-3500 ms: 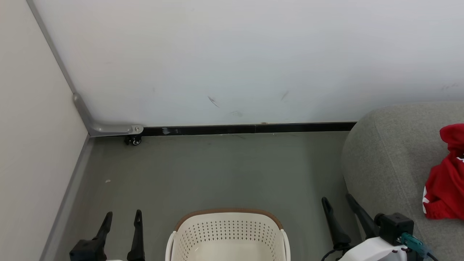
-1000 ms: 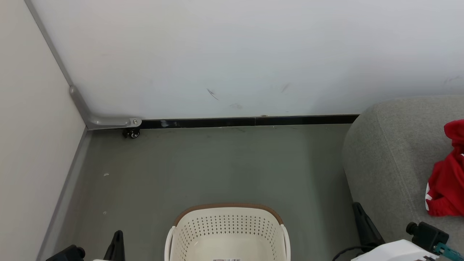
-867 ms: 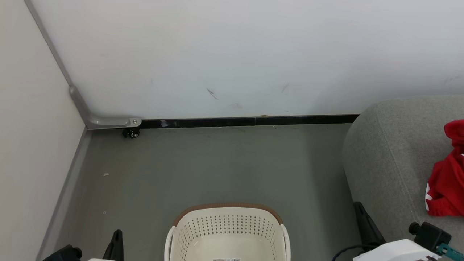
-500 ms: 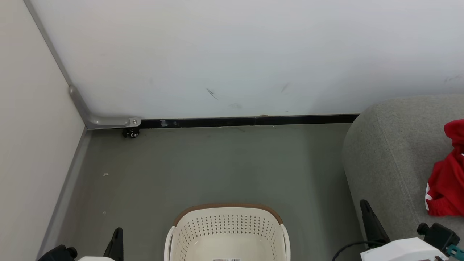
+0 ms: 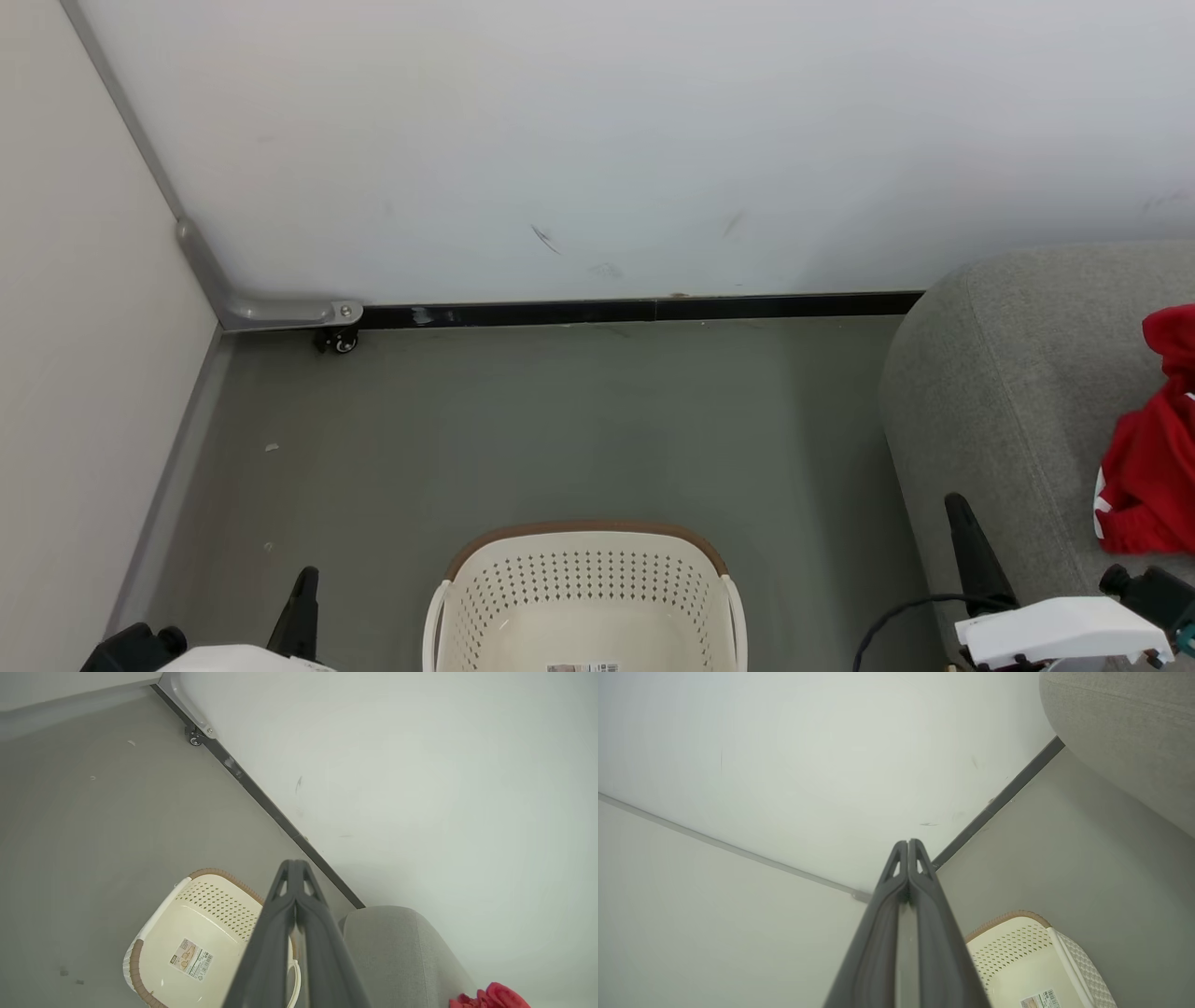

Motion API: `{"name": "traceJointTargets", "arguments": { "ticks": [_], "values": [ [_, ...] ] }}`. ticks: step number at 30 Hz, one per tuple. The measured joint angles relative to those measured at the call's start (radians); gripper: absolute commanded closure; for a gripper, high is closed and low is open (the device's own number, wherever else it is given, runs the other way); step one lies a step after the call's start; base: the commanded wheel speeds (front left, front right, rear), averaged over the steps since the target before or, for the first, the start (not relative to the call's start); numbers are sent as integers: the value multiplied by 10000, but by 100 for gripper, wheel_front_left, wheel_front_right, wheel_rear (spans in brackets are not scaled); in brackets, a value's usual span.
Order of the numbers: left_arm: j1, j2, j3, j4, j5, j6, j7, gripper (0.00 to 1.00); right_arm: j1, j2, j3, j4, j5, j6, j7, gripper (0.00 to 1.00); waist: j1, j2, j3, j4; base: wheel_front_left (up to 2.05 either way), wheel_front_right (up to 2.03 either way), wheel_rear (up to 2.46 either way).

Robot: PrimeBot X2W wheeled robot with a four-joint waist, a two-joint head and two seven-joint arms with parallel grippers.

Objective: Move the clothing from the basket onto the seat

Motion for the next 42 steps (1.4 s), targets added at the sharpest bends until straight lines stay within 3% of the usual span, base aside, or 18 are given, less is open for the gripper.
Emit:
{"name": "traceJointTargets", "arguments": {
  "ticks": [13,42],
  "values": [
    [-215,-230,395,-21,-1338,-393,328,100,-188,-2,-224,-102,1471,0,207,100,-71,0,143,-12,0,0,0],
    [-730,-617,1300,-77,-4364,-1342,1168,100,-607,-8,-809,-453,4715,-2,775,100,-87,-1,321,-38,0,0,0]
  ]
}}
